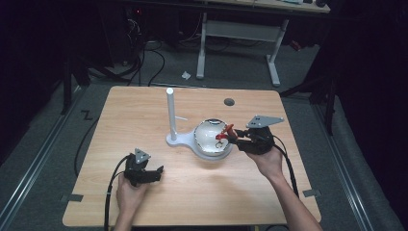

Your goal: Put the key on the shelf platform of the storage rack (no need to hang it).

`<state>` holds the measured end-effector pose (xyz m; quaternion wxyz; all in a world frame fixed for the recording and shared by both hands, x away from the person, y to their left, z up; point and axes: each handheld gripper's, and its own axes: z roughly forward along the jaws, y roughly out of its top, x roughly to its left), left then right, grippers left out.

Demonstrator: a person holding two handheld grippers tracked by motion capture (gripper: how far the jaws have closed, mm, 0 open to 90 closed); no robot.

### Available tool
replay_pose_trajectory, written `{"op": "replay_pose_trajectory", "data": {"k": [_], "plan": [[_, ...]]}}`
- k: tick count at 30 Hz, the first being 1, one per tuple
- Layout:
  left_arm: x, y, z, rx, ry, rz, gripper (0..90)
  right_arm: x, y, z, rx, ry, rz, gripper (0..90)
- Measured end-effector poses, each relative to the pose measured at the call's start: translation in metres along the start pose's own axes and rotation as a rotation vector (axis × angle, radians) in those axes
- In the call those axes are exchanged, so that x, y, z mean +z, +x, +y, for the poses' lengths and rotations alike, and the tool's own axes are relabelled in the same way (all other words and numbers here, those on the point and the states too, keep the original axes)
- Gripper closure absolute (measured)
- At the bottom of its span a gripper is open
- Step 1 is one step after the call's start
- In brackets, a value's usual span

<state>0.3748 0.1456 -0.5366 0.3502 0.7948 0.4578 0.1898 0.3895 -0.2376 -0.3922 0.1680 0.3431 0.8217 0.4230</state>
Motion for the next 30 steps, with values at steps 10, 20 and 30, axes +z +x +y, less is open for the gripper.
{"op": "replay_pose_trajectory", "data": {"k": [10, 20, 30], "plan": [[0.000, 0.000, 0.000, 0.000, 0.000, 0.000, 16.8, 0.028, 0.003, 0.013, 0.009, 0.050, -0.002, 65.5], [0.000, 0.000, 0.000, -0.001, 0.000, 0.000, 16.8, 0.056, -0.002, 0.013, 0.041, 0.105, -0.006, 65.4], [0.000, 0.000, 0.000, -0.001, 0.000, 0.000, 16.8, 0.081, -0.001, 0.012, 0.043, 0.158, -0.019, 65.2]]}}
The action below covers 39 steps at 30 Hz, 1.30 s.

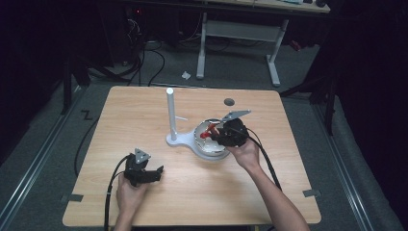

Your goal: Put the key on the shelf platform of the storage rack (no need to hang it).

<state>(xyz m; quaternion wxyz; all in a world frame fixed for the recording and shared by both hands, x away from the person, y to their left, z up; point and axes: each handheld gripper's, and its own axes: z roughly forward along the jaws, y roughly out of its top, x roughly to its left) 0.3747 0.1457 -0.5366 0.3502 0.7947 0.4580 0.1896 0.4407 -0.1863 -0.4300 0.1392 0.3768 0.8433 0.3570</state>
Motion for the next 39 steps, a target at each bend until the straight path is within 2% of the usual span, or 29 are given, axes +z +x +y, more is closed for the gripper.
{"op": "replay_pose_trajectory", "data": {"k": [4, 11, 14, 18, 26, 29, 39], "plan": [[0.000, 0.000, 0.000, 0.000, 0.000, 0.001, 16.9, 0.012, 0.000, 0.000, 0.008, 0.037, -0.015, 65.1], [0.000, 0.000, 0.000, 0.000, 0.000, 0.000, 16.9, 0.025, 0.001, 0.000, -0.006, 0.072, -0.030, 65.0], [0.000, 0.000, 0.000, 0.000, -0.001, 0.001, 16.8, 0.028, 0.001, -0.001, 0.007, 0.079, -0.032, 64.8], [0.000, 0.000, 0.000, 0.000, -0.001, 0.001, 16.9, 0.030, 0.001, -0.002, -0.001, 0.081, -0.033, 64.2], [0.000, 0.000, 0.000, -0.001, -0.001, 0.001, 16.9, 0.024, -0.002, -0.002, 0.016, 0.055, -0.029, 56.1], [0.000, 0.000, 0.000, 0.000, -0.001, 0.002, 16.9, 0.019, -0.004, -0.004, 0.037, 0.038, -0.020, 53.1], [0.000, 0.000, 0.000, 0.000, -0.001, 0.002, 16.9, 0.002, -0.010, -0.008, 0.070, -0.029, 0.023, 51.3]]}}
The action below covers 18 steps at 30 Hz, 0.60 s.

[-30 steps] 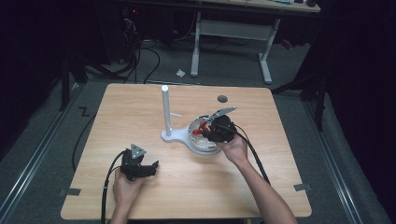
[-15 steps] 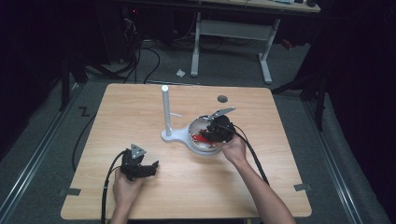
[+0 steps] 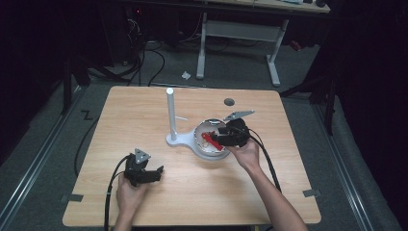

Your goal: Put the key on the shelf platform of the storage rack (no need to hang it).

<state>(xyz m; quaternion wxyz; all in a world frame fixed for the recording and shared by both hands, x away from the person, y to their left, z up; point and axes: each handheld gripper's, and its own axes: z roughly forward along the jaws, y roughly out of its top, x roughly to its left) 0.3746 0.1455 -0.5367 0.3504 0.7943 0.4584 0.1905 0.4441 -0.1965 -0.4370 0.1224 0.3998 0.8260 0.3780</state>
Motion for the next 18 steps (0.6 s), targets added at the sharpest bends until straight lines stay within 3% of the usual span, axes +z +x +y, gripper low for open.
{"op": "replay_pose_trajectory", "data": {"k": [18], "plan": [[0.000, 0.000, 0.000, 0.000, 0.000, 0.000, 16.9, -0.043, -0.006, -0.003, 0.026, -0.109, -0.039, 49.6]]}}
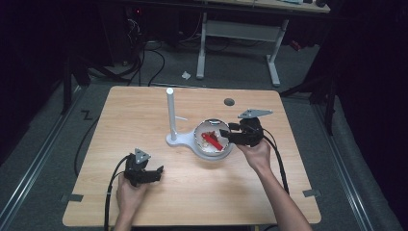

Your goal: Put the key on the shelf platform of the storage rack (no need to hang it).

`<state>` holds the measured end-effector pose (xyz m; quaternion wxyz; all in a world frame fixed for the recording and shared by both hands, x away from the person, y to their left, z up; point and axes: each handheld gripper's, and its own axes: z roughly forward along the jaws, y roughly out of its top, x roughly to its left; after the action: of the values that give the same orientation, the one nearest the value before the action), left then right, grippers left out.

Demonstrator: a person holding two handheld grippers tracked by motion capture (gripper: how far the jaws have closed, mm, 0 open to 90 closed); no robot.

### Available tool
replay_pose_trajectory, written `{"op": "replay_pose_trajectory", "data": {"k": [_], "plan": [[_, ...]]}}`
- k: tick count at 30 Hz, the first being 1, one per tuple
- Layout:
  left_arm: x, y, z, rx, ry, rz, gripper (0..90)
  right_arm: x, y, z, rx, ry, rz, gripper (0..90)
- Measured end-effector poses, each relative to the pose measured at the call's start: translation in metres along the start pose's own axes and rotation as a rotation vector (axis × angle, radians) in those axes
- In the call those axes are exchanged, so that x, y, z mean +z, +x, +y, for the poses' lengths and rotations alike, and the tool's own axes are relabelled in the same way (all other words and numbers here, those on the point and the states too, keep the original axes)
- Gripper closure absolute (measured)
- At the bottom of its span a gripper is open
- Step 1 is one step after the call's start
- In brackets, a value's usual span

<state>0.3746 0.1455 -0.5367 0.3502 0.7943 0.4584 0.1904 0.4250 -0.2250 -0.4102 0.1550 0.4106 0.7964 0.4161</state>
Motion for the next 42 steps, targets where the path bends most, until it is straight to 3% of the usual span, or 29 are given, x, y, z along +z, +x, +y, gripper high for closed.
{"op": "replay_pose_trajectory", "data": {"k": [26, 32, 42], "plan": [[0.000, 0.000, 0.000, 0.000, 0.000, 0.000, 16.9, -0.045, -0.007, -0.006, 0.006, -0.072, -0.050, 47.8], [0.000, 0.000, 0.000, 0.000, 0.000, 0.000, 16.9, -0.057, -0.015, -0.019, 0.033, -0.080, -0.080, 47.8], [0.000, 0.000, 0.000, 0.000, 0.000, 0.000, 16.9, -0.080, -0.017, -0.025, 0.039, -0.113, -0.101, 47.6]]}}
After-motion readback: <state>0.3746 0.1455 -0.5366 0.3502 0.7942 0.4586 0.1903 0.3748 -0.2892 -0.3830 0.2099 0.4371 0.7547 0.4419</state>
